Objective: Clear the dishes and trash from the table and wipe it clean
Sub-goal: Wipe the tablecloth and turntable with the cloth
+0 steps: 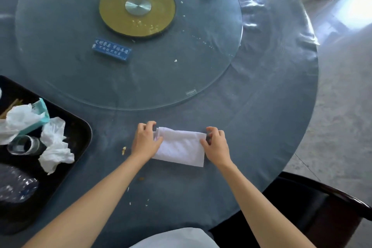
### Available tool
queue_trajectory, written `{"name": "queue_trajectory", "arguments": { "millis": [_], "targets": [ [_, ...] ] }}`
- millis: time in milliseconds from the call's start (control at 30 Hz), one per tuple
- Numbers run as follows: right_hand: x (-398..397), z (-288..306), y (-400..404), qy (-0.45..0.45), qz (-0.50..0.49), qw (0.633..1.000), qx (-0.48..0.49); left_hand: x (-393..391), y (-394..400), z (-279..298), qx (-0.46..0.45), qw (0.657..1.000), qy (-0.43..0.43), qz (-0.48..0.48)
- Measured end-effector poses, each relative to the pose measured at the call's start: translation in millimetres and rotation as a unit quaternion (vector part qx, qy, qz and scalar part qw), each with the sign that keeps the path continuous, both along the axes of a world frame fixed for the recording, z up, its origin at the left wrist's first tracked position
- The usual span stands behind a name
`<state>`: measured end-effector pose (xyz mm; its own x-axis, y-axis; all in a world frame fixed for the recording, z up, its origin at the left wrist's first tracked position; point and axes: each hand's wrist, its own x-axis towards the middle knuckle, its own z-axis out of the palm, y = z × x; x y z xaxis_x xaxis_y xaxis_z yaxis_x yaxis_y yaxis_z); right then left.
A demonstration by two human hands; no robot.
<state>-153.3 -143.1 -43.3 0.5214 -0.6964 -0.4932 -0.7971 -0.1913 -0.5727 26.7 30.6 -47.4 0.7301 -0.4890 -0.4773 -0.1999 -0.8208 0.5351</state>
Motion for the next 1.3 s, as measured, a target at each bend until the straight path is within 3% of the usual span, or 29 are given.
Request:
{"name": "queue_trajectory", "arguments": {
  "millis": [100, 267, 367, 467, 600, 767, 833, 933, 1033, 1100, 1200, 1300],
  "targets": [
    [2, -2, 6, 0.023, 0.041, 0.998, -0.048, 2, -5, 2, 0.038, 0.996, 0.002, -0.081],
    [15, 7, 8, 0.045, 0.256, 0.961, -0.09, 26, -15, 9, 0.111, 0.98, 0.061, -0.155],
    [29, 9, 13, 0.058, 0.333, 0.936, -0.097, 29, -20, 12, 0.135, 0.97, 0.076, -0.19],
    [44, 10, 11, 0.098, 0.385, 0.914, -0.081, 28, -15, 14, 0.096, 0.968, 0.083, -0.219],
    [61, 23, -4, 0.112, 0.423, 0.898, 0.041, 30, -1, 34, 0.023, 0.961, 0.149, -0.233],
    [110, 75, -24, 0.054, 0.445, 0.884, 0.131, 75, 7, 78, -0.129, 0.974, 0.078, -0.169],
    [150, 92, -36, -0.003, 0.454, 0.887, 0.088, 110, -1, 93, -0.168, 0.973, -0.007, -0.157],
    [219, 95, -54, -0.131, 0.452, 0.879, -0.07, 172, -18, 103, -0.195, 0.958, -0.16, -0.136],
    [282, 80, -67, -0.164, 0.411, 0.872, -0.207, 225, -32, 95, -0.202, 0.941, -0.242, -0.125],
    [307, 55, -66, -0.115, 0.426, 0.866, -0.235, 243, -31, 77, -0.179, 0.944, -0.248, -0.121],
    [306, 4, -42, -0.029, 0.469, 0.862, -0.191, 240, -13, 30, -0.106, 0.97, -0.177, -0.132],
    [291, -18, -23, -0.054, 0.43, 0.871, -0.23, 219, 10, -9, -0.132, 0.964, -0.153, -0.172]
  ]
}}
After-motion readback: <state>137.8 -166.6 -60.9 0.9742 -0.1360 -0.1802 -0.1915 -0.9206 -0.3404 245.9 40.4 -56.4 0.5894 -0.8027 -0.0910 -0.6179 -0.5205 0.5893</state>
